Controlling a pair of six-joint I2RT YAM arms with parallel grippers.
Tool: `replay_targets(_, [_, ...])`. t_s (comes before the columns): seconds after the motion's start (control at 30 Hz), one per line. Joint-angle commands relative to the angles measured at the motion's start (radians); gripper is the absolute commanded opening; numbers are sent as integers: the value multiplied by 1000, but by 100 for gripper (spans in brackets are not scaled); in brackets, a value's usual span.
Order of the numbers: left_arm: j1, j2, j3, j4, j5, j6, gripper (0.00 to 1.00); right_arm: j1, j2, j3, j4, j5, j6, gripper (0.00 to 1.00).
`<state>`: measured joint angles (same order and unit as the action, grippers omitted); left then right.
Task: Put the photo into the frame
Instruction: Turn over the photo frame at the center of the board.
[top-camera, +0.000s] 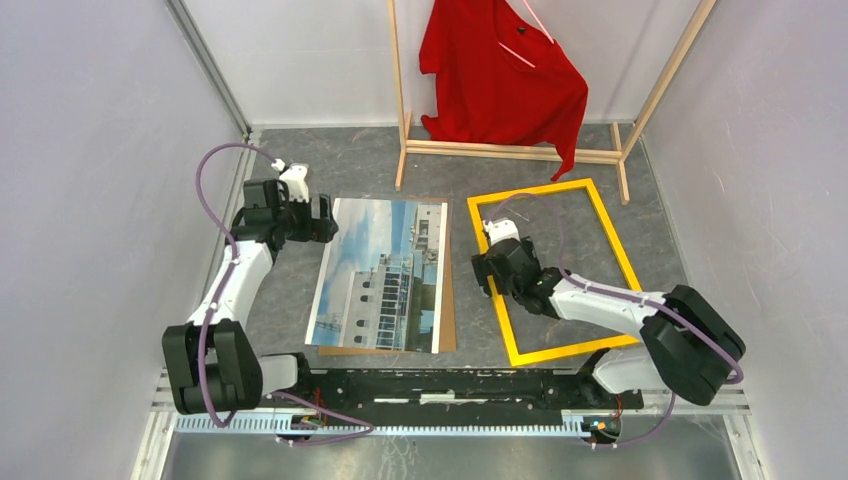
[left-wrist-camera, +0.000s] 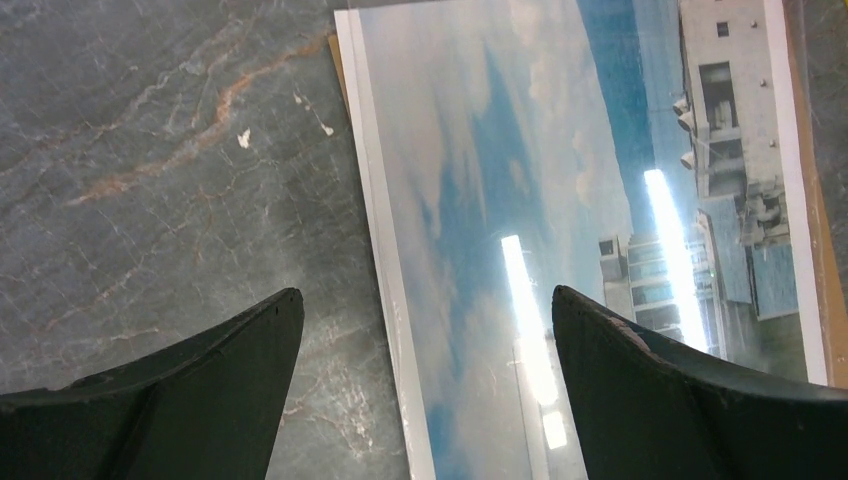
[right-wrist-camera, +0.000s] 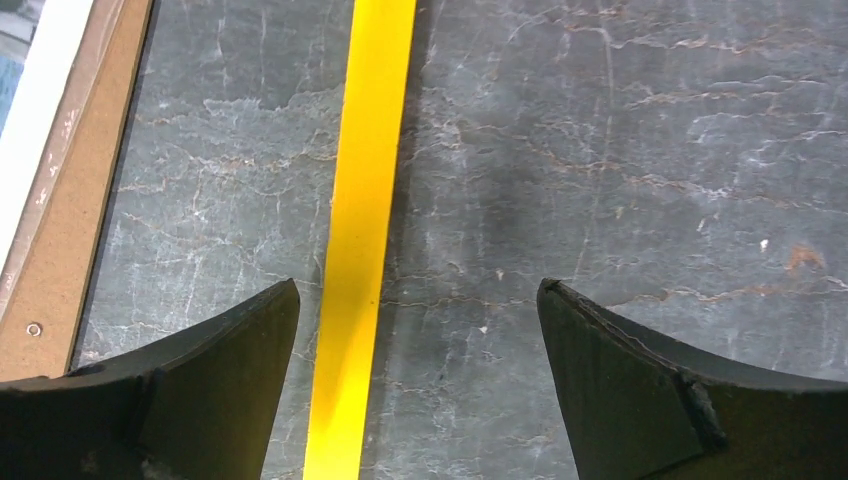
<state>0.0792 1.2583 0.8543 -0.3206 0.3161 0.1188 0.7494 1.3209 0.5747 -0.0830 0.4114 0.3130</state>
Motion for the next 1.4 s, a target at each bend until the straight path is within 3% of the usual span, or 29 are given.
replay_targets(0.0, [4,-45,39,-76,27,53,100,23,39,53,20,22,16,95])
replay_targets(0.23, [3,-54,41,-116,40,68,100,24,115,33,33,40,19,91])
replay_targets(0.43, [1,-41,55,-151,63,76,100,26,188,1,60,52,31,79])
replay_targets(0.63, [-12,-13,66,-169,86,82,100,25,203,3,66,56,40,59])
replay_targets(0.83, [-44,-2,83,-179,93,69,100,24,166,80,3,47,50,23])
replay_targets(0.97, [-105,1,87,-179,84,51,100,25,133,179,-81,49,65,8])
replay_targets(1.13, [-229,-1,78,-179,30,36,100,25,69,298,-167,10,118,0])
replay_targets(1.37, [-288,9,68,-175,45,12,100,27,0,440,-268,-67,237,0])
